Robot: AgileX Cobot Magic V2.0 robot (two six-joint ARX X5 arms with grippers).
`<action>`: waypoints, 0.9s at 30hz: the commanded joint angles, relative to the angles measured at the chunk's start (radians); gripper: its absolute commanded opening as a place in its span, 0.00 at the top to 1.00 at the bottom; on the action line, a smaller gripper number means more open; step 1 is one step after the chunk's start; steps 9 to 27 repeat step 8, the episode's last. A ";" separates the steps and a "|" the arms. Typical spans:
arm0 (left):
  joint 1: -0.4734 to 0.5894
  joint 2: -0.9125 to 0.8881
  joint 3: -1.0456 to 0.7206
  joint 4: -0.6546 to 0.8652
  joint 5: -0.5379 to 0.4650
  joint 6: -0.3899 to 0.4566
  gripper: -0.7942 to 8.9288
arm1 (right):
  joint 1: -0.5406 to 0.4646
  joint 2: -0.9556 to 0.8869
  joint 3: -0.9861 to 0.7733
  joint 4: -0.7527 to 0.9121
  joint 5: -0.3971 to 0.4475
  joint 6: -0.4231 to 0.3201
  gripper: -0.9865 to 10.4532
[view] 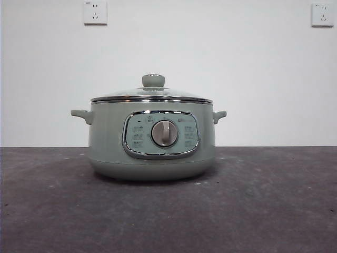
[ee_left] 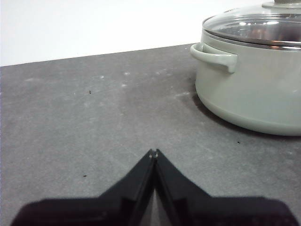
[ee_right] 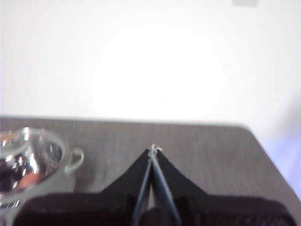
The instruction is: Pick up the egg,open the lid,put the egg in the pot,close the lid
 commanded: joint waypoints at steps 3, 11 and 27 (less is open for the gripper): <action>0.004 -0.002 -0.011 0.005 0.002 -0.010 0.92 | -0.080 -0.108 -0.366 0.336 -0.093 -0.060 0.91; 0.004 -0.002 -0.011 0.005 0.002 -0.010 0.92 | -0.122 -0.194 -0.668 0.577 -0.096 -0.034 0.91; 0.004 -0.002 -0.011 0.005 0.002 -0.010 0.92 | -0.122 -0.194 -0.668 0.577 -0.096 -0.034 0.91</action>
